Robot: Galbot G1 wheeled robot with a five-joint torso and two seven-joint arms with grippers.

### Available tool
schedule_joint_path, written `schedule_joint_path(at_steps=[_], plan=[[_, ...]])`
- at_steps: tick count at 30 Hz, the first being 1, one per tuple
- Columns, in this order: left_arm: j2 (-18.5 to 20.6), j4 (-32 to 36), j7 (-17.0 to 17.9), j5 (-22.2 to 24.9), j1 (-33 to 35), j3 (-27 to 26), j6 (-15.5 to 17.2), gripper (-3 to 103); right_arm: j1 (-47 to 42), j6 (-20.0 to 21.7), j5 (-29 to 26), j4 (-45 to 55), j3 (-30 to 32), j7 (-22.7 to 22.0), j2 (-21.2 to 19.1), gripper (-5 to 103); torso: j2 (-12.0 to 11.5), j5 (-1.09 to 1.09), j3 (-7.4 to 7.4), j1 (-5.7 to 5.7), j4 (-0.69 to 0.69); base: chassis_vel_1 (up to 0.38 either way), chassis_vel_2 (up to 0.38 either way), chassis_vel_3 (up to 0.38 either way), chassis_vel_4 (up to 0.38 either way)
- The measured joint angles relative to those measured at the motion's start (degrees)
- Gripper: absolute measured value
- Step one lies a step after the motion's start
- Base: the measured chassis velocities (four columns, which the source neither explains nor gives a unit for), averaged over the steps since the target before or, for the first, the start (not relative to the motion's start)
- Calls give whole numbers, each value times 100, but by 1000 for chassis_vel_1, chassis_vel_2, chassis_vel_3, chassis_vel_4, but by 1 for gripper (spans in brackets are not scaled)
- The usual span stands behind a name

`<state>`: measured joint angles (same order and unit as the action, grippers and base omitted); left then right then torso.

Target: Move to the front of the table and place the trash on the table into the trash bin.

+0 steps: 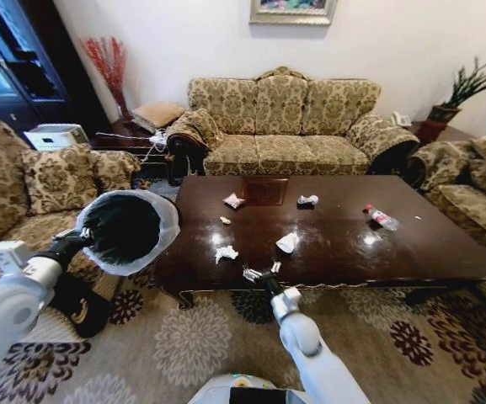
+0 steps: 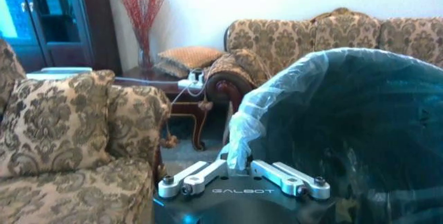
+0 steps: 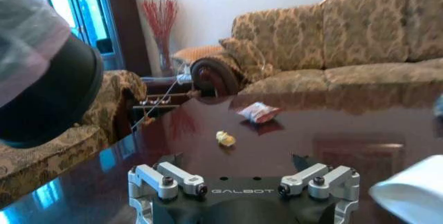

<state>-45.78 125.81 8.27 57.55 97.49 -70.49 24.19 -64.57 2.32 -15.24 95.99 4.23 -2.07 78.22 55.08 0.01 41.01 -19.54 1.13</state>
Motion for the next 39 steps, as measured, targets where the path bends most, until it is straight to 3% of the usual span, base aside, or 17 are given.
schedule_joint_path(at_steps=[7, 12, 19, 23, 25, 26, 28, 32, 34, 35, 39], plan=[[36, -88, 9, -28, 4, 145, -2, 0, 725, -25, 20, -1059, -688, -150, 577, 100, 1, -4, -2, 5, 5, 0, 0, 0, 0], [84, -103, 6, -32, -31, 202, -2, 0, 1024, -118, 175, -1740, -811, -441, 1007, 100, 0, -1, -2, 3, 1, 0, 0, 0, 0], [54, -51, -19, -33, 6, 205, -2, 0, 1423, -142, 206, -2370, -809, -502, 1394, 102, 1, -1, -2, 4, 4, 0, 0, 0, 0], [93, -5, -19, -21, 15, 168, -2, 0, 1507, 89, 299, -2503, -784, -581, 1415, 90, 1, -1, -2, 4, 4, 0, 0, 0, 0], [104, 15, -19, -13, 22, 153, -2, 0, 1499, 144, 319, -2504, -764, -622, 1415, 90, 1, -2, -2, 4, 2, 0, 0, 0, 0], [110, 30, -25, -5, 26, 140, -2, 0, 1464, 198, 342, -2491, -741, -664, 1414, 79, 1, -1, -2, 3, 2, 0, 0, 0, 0], [111, 31, -30, -3, 26, 137, -3, 0, 1431, 233, 347, -2470, -734, -681, 1412, 79, 1, -1, -2, 3, 2, 0, 0, 0, 0], [108, 41, -25, 2, -2, 176, -3, 0, 1285, 396, 210, -2299, -728, -623, 1387, 57, 1, -1, -2, 4, 3, 0, 0, 0, 0], [108, 46, -23, 4, -8, 183, -3, 0, 1270, 399, 200, -2282, -722, -605, 1378, 57, 1, -1, -2, 4, 3, 0, 0, 0, 0], [108, 59, -7, 7, -29, 201, -3, 0, 1233, 414, 188, -2228, -707, -583, 1342, 46, 1, -1, -2, 4, 3, 0, 0, 0, 0], [119, 80, -3, 16, -44, 206, -3, 0, 1189, 491, 131, -2108, -694, -578, 1261, 35, 1, 0, -2, 4, 2, 0, 0, 0, 0]])
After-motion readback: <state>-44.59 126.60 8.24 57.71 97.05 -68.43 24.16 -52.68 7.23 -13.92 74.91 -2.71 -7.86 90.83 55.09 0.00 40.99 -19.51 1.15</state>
